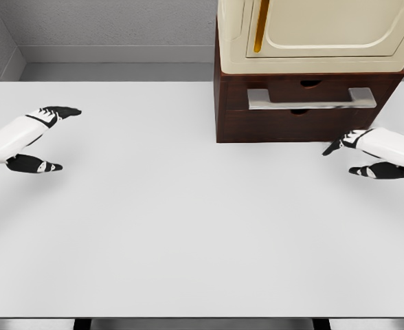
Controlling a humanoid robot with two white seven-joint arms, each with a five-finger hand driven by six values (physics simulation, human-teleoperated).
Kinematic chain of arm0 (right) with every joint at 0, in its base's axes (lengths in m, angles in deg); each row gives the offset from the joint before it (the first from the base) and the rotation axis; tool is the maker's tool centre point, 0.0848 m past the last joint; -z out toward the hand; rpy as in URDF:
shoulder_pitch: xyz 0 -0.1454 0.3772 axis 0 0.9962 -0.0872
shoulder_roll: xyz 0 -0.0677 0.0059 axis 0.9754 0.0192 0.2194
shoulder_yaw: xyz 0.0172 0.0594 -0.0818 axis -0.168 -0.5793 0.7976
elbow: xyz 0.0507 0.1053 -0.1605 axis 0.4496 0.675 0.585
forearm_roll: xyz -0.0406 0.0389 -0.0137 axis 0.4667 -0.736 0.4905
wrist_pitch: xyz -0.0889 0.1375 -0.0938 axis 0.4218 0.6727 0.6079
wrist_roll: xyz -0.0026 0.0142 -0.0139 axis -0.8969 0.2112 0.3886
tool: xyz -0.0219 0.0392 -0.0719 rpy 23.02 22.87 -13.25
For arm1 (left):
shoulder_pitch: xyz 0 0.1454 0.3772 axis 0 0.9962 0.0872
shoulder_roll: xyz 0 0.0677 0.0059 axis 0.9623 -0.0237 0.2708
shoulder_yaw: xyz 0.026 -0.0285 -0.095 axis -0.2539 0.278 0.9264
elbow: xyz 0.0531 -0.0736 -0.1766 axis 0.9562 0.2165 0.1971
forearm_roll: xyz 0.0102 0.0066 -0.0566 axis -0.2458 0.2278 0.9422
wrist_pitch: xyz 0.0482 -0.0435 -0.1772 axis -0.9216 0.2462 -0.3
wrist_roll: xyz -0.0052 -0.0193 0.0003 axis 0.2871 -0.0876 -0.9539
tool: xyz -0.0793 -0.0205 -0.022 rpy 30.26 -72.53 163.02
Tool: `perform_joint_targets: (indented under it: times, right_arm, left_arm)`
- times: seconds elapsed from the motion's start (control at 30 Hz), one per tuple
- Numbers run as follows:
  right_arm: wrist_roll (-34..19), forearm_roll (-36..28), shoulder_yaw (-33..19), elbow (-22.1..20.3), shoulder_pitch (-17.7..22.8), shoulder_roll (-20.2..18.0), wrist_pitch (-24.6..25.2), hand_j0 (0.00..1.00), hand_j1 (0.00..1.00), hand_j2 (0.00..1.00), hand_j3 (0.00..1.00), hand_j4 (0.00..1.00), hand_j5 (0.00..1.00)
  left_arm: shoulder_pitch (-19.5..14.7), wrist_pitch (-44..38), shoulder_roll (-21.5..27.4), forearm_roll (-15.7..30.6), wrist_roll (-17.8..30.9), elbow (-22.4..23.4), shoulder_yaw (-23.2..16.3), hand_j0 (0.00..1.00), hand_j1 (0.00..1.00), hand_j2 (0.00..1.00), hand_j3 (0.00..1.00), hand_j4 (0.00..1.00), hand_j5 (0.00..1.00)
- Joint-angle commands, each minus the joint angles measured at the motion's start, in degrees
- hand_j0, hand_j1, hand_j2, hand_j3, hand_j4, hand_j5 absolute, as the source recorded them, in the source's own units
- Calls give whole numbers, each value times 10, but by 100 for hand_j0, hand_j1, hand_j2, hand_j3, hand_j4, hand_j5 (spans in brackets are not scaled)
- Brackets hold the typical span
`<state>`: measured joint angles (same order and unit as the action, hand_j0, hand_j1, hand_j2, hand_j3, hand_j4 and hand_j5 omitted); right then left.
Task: Put the switch into the drawer with left arm, and close the drawer with right arm
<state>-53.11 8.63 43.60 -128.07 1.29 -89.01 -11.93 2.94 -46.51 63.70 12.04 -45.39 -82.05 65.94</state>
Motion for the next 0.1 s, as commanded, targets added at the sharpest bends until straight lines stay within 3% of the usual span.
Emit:
perform_joint_targets:
  times: [0.0,0.03,0.07]
  right_arm:
    - [-2,10,-7,-31,4,-15,-5,71,71,71,71,71,71]
    - [-2,10,-19,-39,16,-15,-5,71,71,71,71,71,71]
    - [-2,10,-32,-44,28,-15,-5,90,90,90,90,90,90]
  left_arm:
    - [0,-1,0,4,0,1,0,100,100,100,100,100,100]
    - [0,-1,0,4,0,1,0,100,100,100,100,100,100]
    - [0,-1,0,4,0,1,0,100,100,100,100,100,100]
